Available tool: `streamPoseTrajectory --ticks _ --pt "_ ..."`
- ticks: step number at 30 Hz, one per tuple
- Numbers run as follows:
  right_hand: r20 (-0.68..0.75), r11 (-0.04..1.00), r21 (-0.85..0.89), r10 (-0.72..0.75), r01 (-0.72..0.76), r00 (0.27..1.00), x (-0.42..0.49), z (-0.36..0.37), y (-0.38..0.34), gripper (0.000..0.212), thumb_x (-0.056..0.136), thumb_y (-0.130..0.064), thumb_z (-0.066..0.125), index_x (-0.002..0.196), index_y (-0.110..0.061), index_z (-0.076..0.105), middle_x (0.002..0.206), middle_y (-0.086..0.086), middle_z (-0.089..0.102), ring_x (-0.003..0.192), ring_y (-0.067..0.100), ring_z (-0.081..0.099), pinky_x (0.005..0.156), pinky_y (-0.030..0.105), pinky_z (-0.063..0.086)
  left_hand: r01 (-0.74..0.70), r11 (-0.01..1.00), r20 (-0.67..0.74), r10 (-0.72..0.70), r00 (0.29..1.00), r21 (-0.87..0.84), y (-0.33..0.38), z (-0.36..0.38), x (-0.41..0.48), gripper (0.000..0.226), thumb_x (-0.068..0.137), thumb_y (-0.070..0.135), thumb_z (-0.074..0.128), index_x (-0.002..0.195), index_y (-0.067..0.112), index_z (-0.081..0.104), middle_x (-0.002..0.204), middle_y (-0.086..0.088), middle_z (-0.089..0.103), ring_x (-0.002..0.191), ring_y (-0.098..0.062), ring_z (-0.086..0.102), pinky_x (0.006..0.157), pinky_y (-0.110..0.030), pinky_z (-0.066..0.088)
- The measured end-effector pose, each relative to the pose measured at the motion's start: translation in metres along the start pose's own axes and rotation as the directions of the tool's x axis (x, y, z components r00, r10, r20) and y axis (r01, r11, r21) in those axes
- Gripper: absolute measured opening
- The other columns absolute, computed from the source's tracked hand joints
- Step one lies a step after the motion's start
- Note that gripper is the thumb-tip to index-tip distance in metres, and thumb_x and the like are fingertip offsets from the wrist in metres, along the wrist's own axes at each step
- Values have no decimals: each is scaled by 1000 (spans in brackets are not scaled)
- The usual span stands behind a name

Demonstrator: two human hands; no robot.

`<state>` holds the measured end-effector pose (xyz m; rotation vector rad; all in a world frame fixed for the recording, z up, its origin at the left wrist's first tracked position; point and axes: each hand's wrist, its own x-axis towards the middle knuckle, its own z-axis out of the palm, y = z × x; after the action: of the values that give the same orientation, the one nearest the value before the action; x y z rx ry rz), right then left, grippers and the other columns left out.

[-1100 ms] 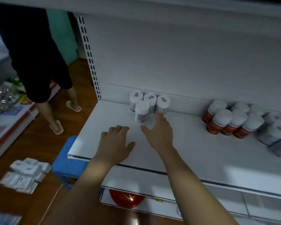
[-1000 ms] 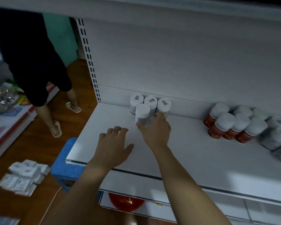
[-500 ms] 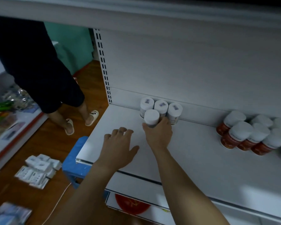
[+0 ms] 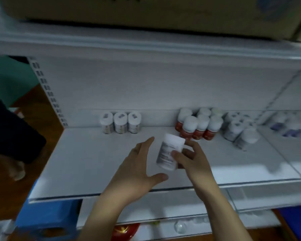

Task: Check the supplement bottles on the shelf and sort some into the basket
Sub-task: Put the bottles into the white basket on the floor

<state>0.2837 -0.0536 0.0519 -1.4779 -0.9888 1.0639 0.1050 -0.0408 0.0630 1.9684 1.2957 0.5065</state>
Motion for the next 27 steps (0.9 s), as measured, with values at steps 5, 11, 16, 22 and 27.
streamPoseTrajectory --ticks 5,11,16,22,27 --pt "41 988 33 -151 150 988 -31 -65 -32 35 75 -22 66 109 -19 59 87 5 74 80 21 68 69 31 53 -231 972 -49 229 972 -34 59 25 -1 115 69 51 80 144 56 -7 147 37 13 134 9 27 110 -26 37" --pt "90 961 182 -228 209 970 -51 -132 -33 46 66 -32 65 109 -17 64 84 0 72 75 9 64 66 21 50 -441 897 -136 437 889 -4 115 58 1 106 67 46 83 146 48 13 148 30 24 133 6 35 106 -34 43" --pt "120 961 220 -200 170 972 -63 -177 -20 43 71 -28 59 111 -15 68 107 11 71 96 24 65 81 41 50 -436 899 -117 429 896 -43 145 99 -1 90 64 40 85 133 42 28 134 23 42 124 -2 47 99 -35 47" --pt "155 985 67 -170 162 973 -80 -215 -4 44 75 -28 69 119 -24 65 105 12 69 94 25 65 75 26 54 -431 902 -135 430 893 25 170 145 -12 79 57 34 83 114 38 29 116 15 33 106 -3 47 85 -23 46" --pt "222 993 17 -114 113 968 -95 -242 6 70 80 -8 76 136 -34 42 105 3 60 85 8 65 70 22 53 -368 930 -131 366 921 10 182 178 -24 75 56 30 84 107 39 29 111 15 31 105 -4 45 81 -12 43"
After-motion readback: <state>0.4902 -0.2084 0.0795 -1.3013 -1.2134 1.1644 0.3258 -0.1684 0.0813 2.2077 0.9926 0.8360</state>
